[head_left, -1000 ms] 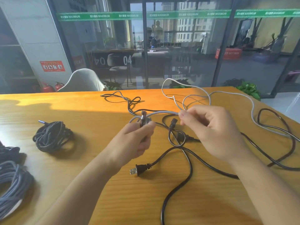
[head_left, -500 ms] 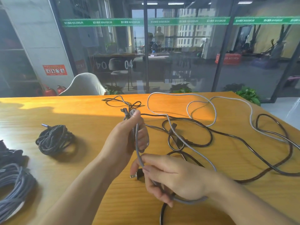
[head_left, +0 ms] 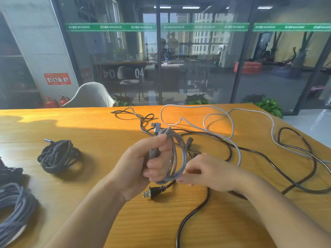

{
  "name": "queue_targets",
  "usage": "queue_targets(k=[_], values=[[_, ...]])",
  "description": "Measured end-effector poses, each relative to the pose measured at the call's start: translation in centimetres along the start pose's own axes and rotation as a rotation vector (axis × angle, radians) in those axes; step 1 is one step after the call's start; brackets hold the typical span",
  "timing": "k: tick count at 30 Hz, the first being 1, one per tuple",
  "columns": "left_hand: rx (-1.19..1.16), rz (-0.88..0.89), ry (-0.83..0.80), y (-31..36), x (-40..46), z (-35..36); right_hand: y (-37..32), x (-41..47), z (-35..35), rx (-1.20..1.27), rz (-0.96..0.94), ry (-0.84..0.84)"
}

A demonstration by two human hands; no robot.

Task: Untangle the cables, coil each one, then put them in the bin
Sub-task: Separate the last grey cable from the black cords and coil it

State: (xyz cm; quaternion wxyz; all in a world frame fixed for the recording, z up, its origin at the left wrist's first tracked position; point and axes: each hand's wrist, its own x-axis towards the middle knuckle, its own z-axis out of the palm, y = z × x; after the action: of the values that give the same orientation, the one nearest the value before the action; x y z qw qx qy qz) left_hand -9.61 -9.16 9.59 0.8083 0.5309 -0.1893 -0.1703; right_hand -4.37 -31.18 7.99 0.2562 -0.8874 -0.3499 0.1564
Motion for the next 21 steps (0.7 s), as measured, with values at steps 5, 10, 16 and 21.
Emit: queue_targets(k=[5,10,16,21], values=[[0.051,-0.072,-0.032,0.7,-0.5,-0.6,2.8,-1.1,-2.6,-0.117,0.150,0.113],[0.109,-0.101,-0.080,1.6,-1.2,-1.6,5.0,-2.2,-5.0,-0.241,0.243,0.361],[0.222,-0.150,-0.152,1.4,-1.2,-1.1,4.6,-2.5,-5.2,-0.233,0.324,0.496],[0.452,-0.197,-0.084,0.3,-0.4,0.2,1.7,-1.4,-3.3,-0.319,0.143,0.986]])
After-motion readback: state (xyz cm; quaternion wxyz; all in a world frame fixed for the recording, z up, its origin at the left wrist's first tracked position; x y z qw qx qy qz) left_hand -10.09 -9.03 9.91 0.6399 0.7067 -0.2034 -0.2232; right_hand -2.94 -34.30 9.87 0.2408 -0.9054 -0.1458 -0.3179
